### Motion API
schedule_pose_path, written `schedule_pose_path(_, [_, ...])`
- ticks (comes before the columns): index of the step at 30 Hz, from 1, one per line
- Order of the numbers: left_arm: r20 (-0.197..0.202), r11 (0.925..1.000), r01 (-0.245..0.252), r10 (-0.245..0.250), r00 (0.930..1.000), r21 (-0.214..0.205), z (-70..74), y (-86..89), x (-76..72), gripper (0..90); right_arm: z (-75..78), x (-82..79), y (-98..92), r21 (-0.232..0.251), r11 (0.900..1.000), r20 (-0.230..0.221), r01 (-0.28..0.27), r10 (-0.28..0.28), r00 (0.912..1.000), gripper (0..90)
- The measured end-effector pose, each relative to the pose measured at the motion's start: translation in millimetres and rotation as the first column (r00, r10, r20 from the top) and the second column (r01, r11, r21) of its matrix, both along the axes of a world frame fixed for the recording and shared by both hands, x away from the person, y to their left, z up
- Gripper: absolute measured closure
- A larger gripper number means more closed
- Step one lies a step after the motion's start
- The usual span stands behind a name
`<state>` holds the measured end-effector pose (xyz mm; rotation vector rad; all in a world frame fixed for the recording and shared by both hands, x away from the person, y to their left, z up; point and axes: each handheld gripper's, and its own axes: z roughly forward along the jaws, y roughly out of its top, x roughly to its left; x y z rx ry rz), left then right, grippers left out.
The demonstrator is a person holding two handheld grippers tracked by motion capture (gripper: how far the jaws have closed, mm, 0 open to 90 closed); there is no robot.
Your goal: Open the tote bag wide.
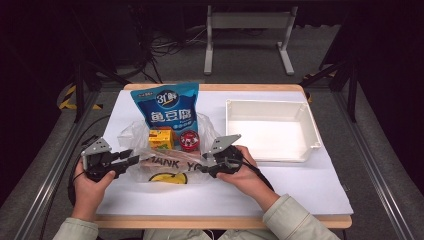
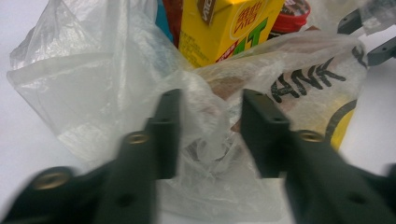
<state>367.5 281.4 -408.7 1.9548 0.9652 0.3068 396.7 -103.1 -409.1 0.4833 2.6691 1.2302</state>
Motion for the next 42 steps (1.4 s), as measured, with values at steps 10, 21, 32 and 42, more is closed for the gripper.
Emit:
schedule_pose_path(10, [-0.055, 1.0000, 0.006, -0.006, 0.9985, 0.005, -3.5, 4.4, -15.6, 89.9, -2.3, 0.0, -2.2, -0.025, 0.9991, -0.021, -0.034, 0.033, 0.9992, 76.3])
schedule_pose_path(21, [-0.124, 0.9977, 0.068, -0.068, 0.9899, -0.004, -16.1, 6.5, -35.2, 90.0, -6.2, -2.3, -8.8, -0.047, 0.9972, -0.045, -0.059, 0.057, 0.9974, 90.0])
schedule_pose_path(32, [-0.204, 0.9958, 0.080, -0.069, 0.9765, 0.045, -33.3, 4.8, -25.9, 89.9, -15.1, -0.7, -11.1, -0.087, 0.9943, -0.074, -0.061, 0.055, 0.9958, 90.0])
schedule_pose_path(42, [-0.232, 0.9955, 0.054, -0.035, 0.9722, 0.078, -40.3, 1.6, -14.6, 89.7, -24.0, 6.1, -12.4, -0.153, 0.9881, -0.115, -0.017, -0.001, 0.9934, 90.0])
